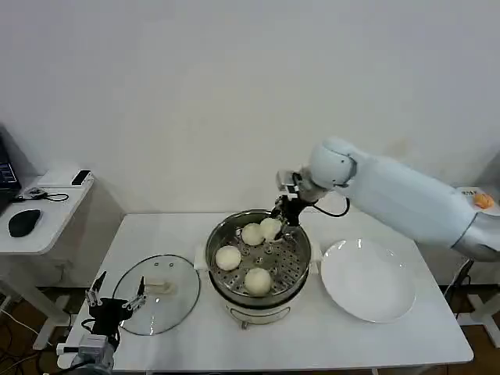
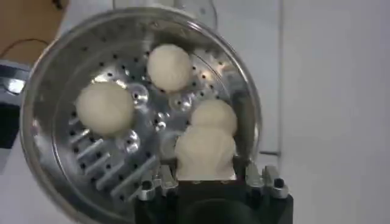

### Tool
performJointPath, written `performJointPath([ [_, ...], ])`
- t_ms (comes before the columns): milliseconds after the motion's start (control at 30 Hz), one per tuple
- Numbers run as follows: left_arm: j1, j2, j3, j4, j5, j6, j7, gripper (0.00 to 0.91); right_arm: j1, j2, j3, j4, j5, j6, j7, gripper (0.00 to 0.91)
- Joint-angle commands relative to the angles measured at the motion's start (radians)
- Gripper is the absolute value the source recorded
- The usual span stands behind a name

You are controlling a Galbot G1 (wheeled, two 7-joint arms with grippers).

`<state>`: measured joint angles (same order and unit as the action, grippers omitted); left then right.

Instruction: Take steamed baozi put them in steamer then cover it.

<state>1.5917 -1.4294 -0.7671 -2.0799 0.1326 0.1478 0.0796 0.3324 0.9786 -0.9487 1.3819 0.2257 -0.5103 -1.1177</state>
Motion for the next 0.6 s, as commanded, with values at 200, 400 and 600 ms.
performJointPath([
  [200, -0.007, -0.004, 0.005, 0.001, -0.007, -0.001, -0.001, 0.907, -0.007, 0.035, -0.144, -0.017, -0.015, -0.019, 0.016, 0.625],
  [400, -0.008, -0.001, 0.003, 0.000, -0.013, 0.000, 0.000, 0.907, -0.015, 0.048, -0.144, -0.030, -0.038, -0.019, 0.014, 0.625],
  [600, -0.005, 0.001, 0.001, 0.005, -0.016, -0.001, -0.001, 0.907, -0.011, 0.034, -0.149, -0.030, -0.059, -0.014, 0.014, 0.625],
])
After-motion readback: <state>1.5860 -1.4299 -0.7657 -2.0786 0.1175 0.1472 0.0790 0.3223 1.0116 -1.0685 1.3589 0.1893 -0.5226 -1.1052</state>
